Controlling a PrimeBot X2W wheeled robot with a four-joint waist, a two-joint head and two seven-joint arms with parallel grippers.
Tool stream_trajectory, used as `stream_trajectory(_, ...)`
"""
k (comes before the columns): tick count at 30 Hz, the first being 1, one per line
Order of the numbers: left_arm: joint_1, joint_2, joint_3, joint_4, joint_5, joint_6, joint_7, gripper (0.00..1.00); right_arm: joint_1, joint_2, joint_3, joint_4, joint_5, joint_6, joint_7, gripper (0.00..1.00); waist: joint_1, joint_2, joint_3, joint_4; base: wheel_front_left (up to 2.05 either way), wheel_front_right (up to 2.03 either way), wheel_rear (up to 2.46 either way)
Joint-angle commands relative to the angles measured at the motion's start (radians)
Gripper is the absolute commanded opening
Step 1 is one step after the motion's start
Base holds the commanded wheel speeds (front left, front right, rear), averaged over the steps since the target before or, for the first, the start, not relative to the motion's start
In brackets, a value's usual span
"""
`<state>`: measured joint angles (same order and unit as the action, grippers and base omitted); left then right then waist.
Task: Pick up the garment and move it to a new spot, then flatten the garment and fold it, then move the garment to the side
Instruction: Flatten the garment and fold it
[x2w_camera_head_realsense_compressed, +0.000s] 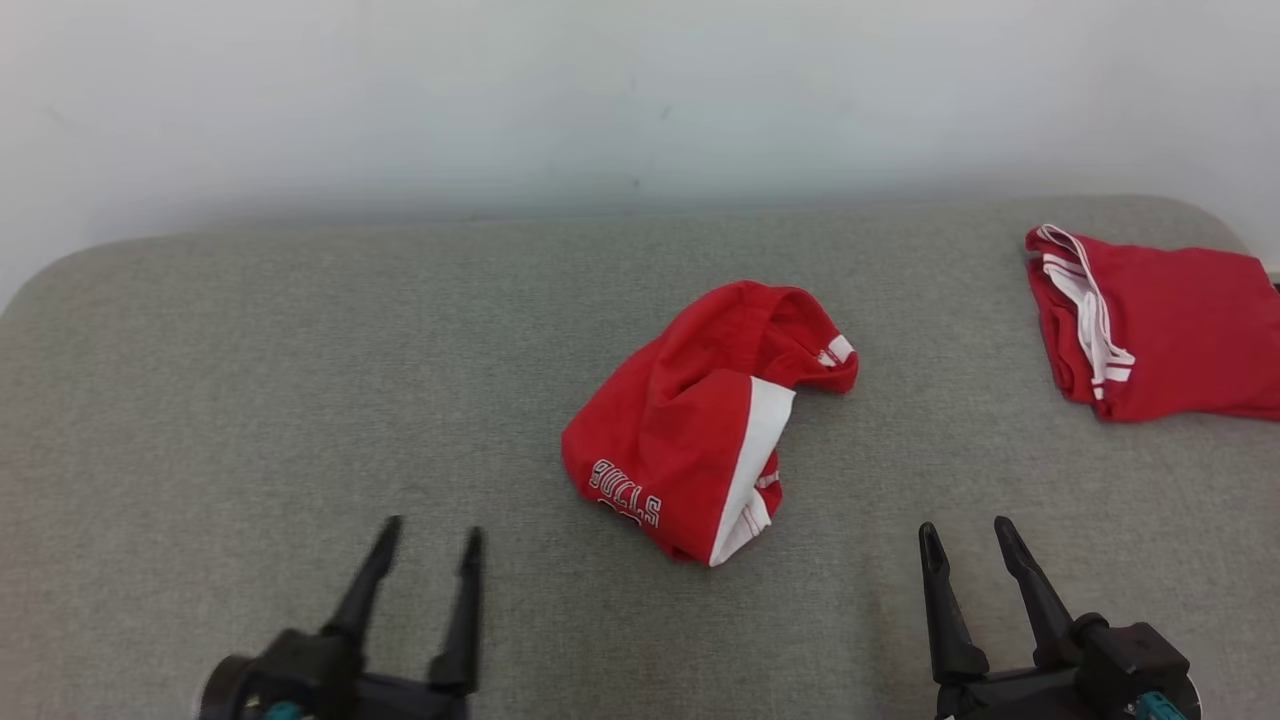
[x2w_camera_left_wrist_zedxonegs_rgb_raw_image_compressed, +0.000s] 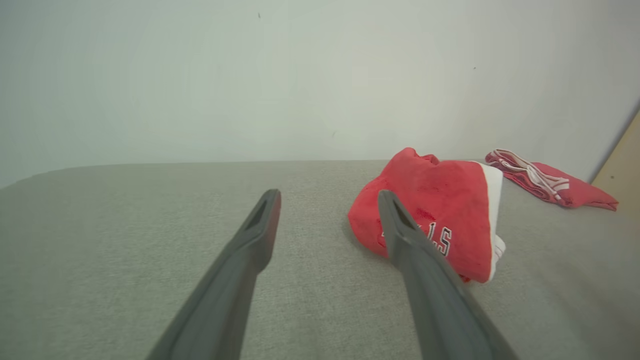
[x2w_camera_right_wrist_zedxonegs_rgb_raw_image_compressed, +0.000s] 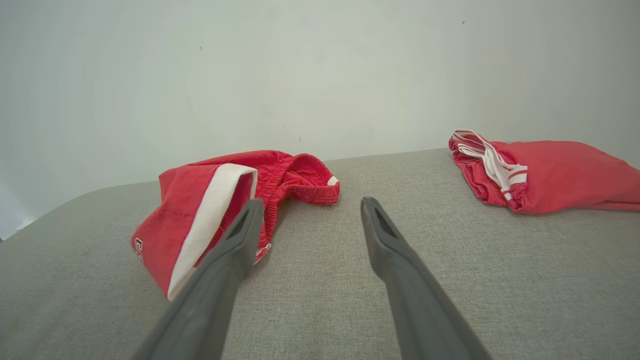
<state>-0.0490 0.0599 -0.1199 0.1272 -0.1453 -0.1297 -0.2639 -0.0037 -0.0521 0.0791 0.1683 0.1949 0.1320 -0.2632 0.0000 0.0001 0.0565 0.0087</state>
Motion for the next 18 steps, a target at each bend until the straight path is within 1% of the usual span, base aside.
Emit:
stream_trajectory(1,-0.013,-0.003,-0.008,0.007,0.005,0.0,0.0,1.0,-0.004,-0.002,0.0,0.001,0.004,-0.003,-0.001,1.0,0.0,-0.0001,0.014,-0.018,0.0,0.0,0.0)
stream_trajectory(4,-0.059,-0.001,-0.095,0.042,0.003,0.001,0.0,1.0,-0.019,-0.002,-0.001,0.001,0.006,-0.003,-0.001,1.0,0.0,-0.0001,0.033,-0.05,0.0,0.0,0.0)
stream_trajectory(11,-0.163,-0.003,-0.229,0.151,0.022,0.001,0.0,1.0,-0.044,0.0,-0.009,-0.008,0.01,-0.003,-0.001,1.0,0.0,-0.0001,0.099,-0.143,0.0,0.0,0.0)
stream_trajectory(14,-0.203,-0.002,-0.261,0.219,0.039,0.0,0.0,1.0,-0.057,0.001,-0.008,-0.013,0.014,-0.003,-0.001,1.0,0.0,-0.0001,0.13,-0.187,0.0,0.0,0.0)
stream_trajectory(18,-0.245,0.0,-0.271,0.305,0.055,0.005,0.0,1.0,-0.064,0.001,-0.017,-0.018,0.026,-0.003,-0.001,1.0,0.0,-0.0001,0.159,-0.231,0.0,0.0,0.0)
